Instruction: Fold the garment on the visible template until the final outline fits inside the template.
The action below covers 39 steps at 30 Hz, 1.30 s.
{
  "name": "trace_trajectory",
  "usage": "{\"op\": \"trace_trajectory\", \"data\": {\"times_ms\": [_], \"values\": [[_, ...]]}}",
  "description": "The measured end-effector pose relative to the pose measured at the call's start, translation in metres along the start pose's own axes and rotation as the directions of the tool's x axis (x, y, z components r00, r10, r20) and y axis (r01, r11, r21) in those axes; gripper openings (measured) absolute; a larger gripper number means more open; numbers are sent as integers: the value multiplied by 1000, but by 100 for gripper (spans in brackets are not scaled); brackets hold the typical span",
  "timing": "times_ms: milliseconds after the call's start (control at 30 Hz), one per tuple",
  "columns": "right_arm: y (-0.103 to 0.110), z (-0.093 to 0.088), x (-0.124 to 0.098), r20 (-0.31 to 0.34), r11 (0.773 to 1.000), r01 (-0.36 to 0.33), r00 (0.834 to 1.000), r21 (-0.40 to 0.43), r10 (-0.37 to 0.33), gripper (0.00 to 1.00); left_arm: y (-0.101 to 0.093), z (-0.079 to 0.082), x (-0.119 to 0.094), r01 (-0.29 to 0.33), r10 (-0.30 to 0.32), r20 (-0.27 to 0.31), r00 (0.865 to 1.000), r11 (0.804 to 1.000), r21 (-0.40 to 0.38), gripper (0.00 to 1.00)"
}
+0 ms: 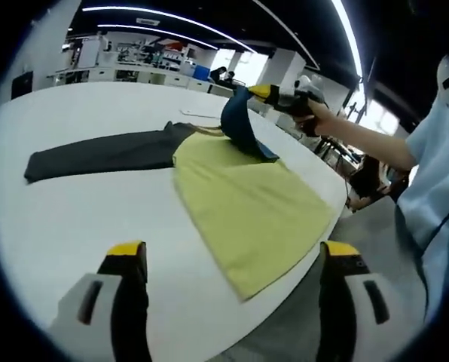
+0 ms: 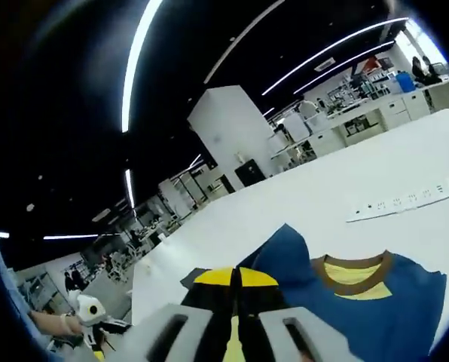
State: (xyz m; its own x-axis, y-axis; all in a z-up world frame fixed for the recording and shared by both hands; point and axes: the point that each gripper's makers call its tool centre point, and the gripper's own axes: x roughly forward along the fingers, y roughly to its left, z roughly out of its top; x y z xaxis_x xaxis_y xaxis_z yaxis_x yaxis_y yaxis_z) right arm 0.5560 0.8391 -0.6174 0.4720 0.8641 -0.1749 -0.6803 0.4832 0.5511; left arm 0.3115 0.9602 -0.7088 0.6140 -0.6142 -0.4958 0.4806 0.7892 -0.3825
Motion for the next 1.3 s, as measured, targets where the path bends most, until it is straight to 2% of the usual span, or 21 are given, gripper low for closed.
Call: {"op": "trace_trajectory", "data": {"times_ms": [67,233,467,600,733,833,1033,1133,1300], "values": [[-3,-12,10,-26,1000,2,1000,5,-2,0,-1,-1,-1,1,-1,1,1000,1000,-6,92],[-22,-48,28,-106,998,54,993,-20,-56,0,2,-6,-2,-7,7,0,1000,1000,-20,92],[-34,-79,44,-172,997,80,982,-8,-81,0,4,-15,-4,-15,15,-1,1000,999,-43,92],[-36,-88,51,-196,997,82,977,-7,-82,0,5,-15,-5,-23,23,4,1000,998,-55,92],[-34,-93,53,-216,996,74,973,-43,-82,0,6,-15,-6,-27,27,6,1000,998,-55,92],[-17,-94,55,-221,999,-1,975,-46,-10,0,7,-13,-6,-29,29,11,1000,998,-56,92],[-18,-102,58,-247,998,-8,969,-66,-9,0,7,-10,-3,-25,26,18,999,998,-54,92],[-12,-99,57,-236,995,-33,972,-99,9,0,5,-8,-2,-25,27,25,999,998,-52,92],[-5,-96,57,-229,993,-54,973,-106,29,0,5,-7,-1,-24,25,30,999,998,-54,93]]}}
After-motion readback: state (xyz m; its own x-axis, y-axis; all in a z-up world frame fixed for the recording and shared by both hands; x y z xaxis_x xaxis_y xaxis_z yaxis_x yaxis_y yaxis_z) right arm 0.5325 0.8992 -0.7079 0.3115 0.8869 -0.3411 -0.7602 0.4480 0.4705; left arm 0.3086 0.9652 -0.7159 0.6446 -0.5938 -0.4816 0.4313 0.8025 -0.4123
